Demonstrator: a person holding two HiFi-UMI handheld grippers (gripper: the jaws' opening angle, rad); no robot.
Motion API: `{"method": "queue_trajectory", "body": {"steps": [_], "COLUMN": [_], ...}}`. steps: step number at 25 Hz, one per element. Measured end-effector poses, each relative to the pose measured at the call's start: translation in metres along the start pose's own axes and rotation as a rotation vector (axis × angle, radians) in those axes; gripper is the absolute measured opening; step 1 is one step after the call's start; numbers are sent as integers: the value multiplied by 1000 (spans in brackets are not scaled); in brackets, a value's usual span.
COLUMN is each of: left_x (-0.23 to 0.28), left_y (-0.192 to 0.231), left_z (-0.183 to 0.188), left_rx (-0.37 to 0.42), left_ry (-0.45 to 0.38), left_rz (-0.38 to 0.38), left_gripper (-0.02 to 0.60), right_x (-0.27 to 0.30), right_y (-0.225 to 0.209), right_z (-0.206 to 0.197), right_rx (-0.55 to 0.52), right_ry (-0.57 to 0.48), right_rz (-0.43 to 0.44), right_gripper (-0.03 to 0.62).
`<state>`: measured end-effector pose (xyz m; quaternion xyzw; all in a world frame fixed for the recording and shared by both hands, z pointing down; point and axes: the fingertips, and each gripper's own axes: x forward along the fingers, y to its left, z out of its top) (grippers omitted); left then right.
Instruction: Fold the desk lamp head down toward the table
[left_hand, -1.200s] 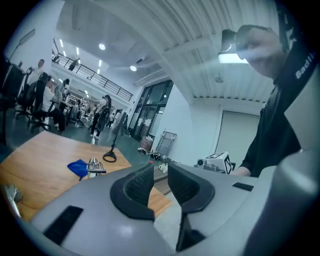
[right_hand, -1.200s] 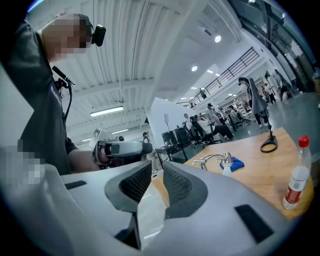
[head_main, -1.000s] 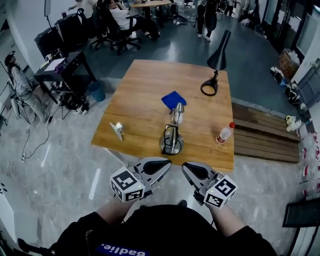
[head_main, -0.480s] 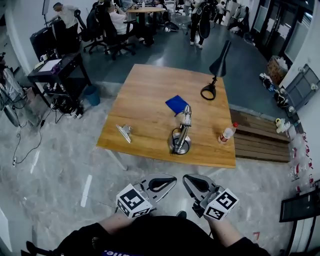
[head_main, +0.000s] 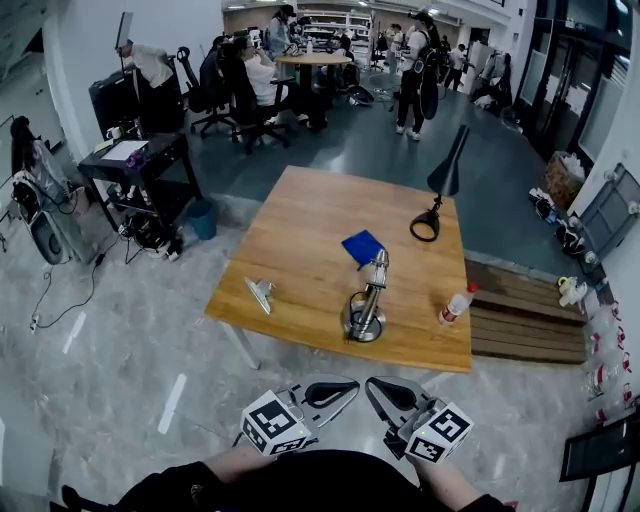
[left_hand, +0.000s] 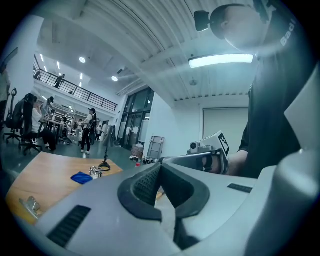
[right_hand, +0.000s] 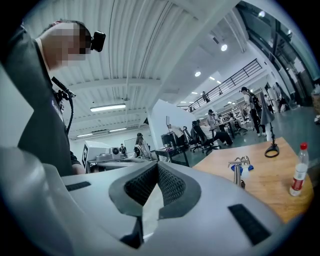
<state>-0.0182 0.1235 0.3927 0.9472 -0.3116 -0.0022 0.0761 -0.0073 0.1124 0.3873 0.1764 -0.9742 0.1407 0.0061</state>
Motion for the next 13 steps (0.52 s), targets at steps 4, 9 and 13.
{"method": "queue_trajectory", "body": {"steps": [4,9,13], "left_x": [1,0,-2], "left_y": [-1,-6,-9], "left_z": [-2,0,-3], "left_rx": [-5,-2,2], "left_ry": [9,16,16], "left_rz": [10,16,17], "left_gripper": [8,8,8], "right_x": [-3,-5,-4], "right_y": [-1,2,4], "right_z": [0,0,-2], "right_rx": [4,5,-3], "right_ry": [0,-2,-2], "right_rz": [9,16,22], "right_gripper": [5,5,5]}}
